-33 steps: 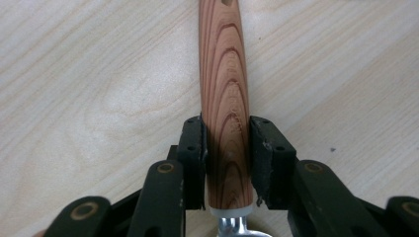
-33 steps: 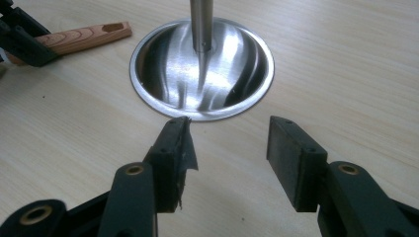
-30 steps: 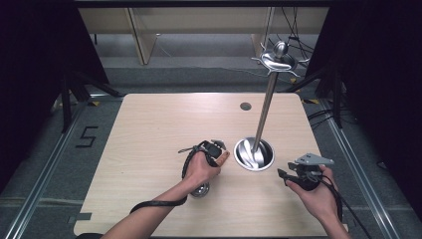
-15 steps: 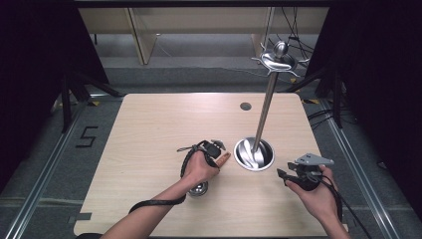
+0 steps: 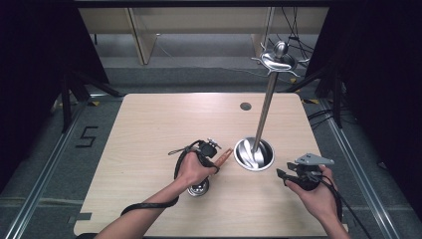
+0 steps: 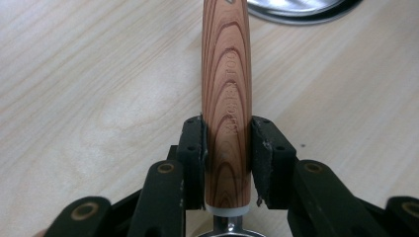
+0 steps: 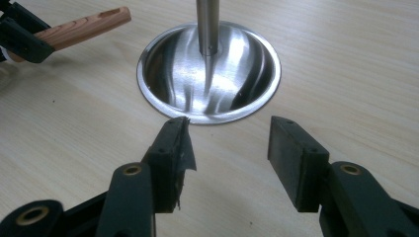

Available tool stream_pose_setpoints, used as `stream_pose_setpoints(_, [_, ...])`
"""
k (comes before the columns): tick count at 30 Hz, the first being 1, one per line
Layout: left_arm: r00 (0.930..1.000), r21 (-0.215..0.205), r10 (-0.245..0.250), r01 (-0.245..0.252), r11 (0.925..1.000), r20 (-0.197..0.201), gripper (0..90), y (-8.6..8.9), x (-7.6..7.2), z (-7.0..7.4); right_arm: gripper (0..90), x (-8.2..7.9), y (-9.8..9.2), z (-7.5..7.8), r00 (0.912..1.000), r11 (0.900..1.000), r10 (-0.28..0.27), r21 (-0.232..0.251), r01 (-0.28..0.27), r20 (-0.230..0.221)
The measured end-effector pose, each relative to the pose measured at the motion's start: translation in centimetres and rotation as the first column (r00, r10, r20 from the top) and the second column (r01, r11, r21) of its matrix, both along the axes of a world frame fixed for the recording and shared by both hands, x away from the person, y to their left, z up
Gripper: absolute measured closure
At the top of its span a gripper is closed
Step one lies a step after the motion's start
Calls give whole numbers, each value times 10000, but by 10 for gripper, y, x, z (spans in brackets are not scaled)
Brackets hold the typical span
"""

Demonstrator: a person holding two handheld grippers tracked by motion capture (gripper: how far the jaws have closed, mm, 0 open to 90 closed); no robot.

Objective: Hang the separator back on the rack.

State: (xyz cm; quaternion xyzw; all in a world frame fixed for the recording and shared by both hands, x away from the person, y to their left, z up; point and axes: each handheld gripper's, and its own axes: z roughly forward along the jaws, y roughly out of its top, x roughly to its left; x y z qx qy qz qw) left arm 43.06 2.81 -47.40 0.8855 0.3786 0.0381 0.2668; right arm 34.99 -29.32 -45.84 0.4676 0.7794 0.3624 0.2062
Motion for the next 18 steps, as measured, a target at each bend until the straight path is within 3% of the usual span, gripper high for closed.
stream_pose_setpoints(5, [9979, -672, -466, 496, 9965, 461, 679, 14, -6, 5, 505, 0, 1, 0, 10000, 9999, 7, 111, -7, -82])
stream_pose_setpoints(6, [9969, -753, -494, 539, 9957, 606, 679, 16, -7, 6, 505, -1, 0, 1, 10000, 9999, -39, -102, 39, -31])
stream_pose_setpoints(8, [9928, -1431, -134, 305, 9892, 1187, 679, 18, -12, 6, 505, 0, 0, 0, 10000, 10000, -1, 30, 1, 8])
stream_pose_setpoints(10, [9894, -1788, -182, 441, 9829, 1441, 680, 22, -15, 9, 505, 0, 0, 0, 10000, 10000, -16, 43, 15, 31])
stream_pose_setpoints(12, [9828, -2208, -64, 479, 9741, 1848, 680, 25, -20, 13, 505, 0, 0, 0, 9999, 9998, 19, 175, -17, -112])
stream_pose_setpoints(18, [9579, -2929, 206, 670, 9538, 2863, 680, 29, -30, 25, 505, 0, 0, 0, 10000, 9999, -46, 95, 45, 87])
